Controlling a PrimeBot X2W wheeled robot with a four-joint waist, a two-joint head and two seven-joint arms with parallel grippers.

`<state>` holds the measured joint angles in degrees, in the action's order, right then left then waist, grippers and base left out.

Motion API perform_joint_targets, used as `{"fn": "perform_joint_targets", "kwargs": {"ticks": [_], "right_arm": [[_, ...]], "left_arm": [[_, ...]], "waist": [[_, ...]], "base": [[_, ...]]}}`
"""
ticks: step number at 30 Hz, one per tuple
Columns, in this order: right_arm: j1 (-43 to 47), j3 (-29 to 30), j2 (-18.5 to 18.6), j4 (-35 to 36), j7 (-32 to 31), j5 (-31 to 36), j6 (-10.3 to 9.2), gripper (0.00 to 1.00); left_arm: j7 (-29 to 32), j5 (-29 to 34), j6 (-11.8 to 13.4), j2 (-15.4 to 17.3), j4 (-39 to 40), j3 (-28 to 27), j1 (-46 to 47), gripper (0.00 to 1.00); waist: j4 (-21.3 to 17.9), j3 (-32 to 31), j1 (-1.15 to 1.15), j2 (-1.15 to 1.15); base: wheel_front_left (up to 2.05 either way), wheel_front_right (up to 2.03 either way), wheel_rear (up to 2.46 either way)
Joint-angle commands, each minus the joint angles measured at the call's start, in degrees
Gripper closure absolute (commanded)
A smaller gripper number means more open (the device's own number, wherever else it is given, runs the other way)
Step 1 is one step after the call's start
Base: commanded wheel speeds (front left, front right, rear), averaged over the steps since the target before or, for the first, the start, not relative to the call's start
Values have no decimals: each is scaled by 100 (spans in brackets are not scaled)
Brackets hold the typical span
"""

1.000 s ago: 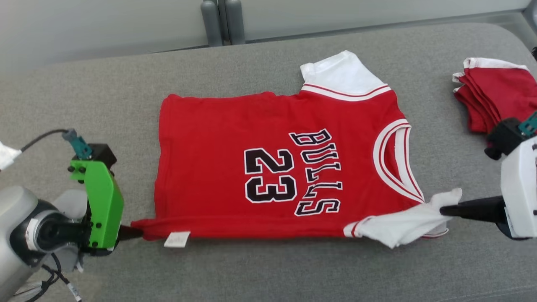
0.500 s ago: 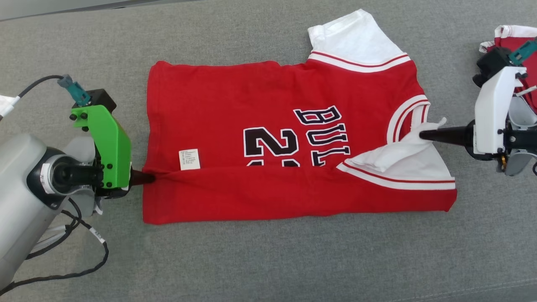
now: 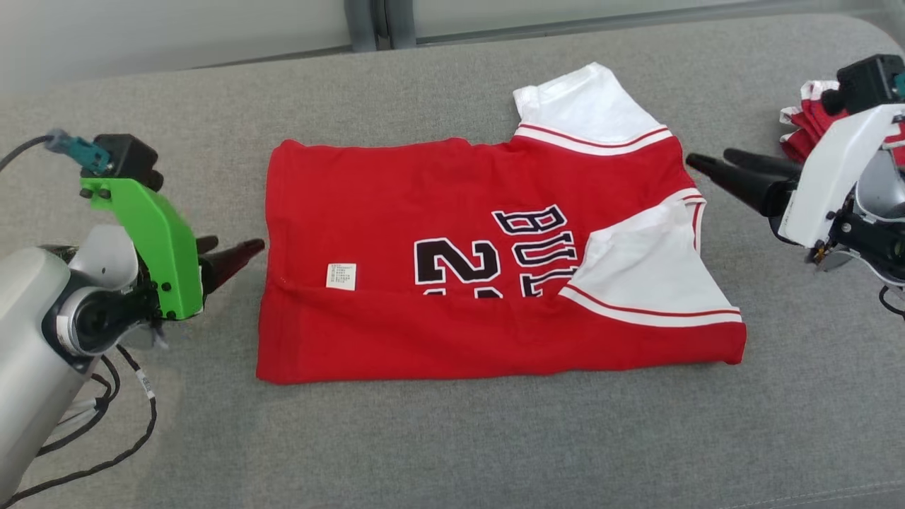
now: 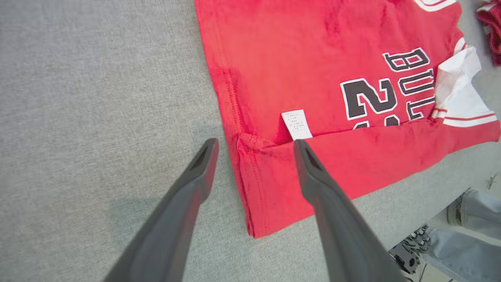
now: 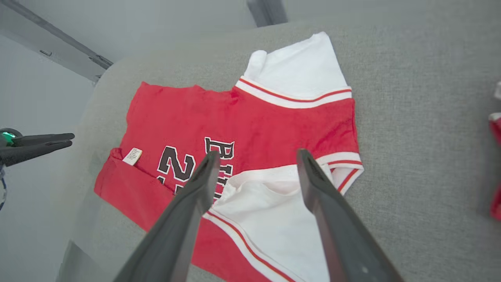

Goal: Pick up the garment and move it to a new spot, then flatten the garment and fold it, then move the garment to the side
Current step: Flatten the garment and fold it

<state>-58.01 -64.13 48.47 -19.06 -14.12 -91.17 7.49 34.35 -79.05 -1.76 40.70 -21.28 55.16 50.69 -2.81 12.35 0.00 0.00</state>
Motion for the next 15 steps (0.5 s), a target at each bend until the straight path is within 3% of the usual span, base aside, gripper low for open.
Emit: {"fn": "perform_joint_targets", "kwargs": {"ticks": [1, 6, 7, 9, 11, 15], "right_arm": [[231, 105, 77, 103, 463, 87, -1, 0], [1023, 491, 310, 294, 2384, 395, -1, 0], [1418, 677, 413, 253, 2807, 512, 0, 0], [1808, 1065, 392, 202, 2921, 607, 0, 0], [2239, 1879, 226, 92, 2936, 960, 0, 0], [3510, 3175, -370, 48, 2925, 2051, 0, 0]], "left_arm": [[-456, 159, 12, 28, 70, -91, -196, 0], [-2215, 587, 174, 35, 572, -436, -816, 0], [-2856, 839, 417, 107, 811, -517, -1079, 0], [-3435, 1126, 741, 118, 1059, -566, -1372, 0], [-3980, 1355, 1099, 144, 1276, -632, -1674, 0], [-4717, 1627, 1710, 120, 1618, -727, -2327, 0]], "waist": [[48, -345, 0, 0], [112, -676, 0, 0], [142, -767, 0, 0], [175, -838, 0, 0], [180, -868, 0, 0], [173, -899, 0, 0]], "base": [[0, 0, 0], [0, 0, 0], [0, 0, 0], [0, 0, 0], [0, 0, 0], [0, 0, 0]]}}
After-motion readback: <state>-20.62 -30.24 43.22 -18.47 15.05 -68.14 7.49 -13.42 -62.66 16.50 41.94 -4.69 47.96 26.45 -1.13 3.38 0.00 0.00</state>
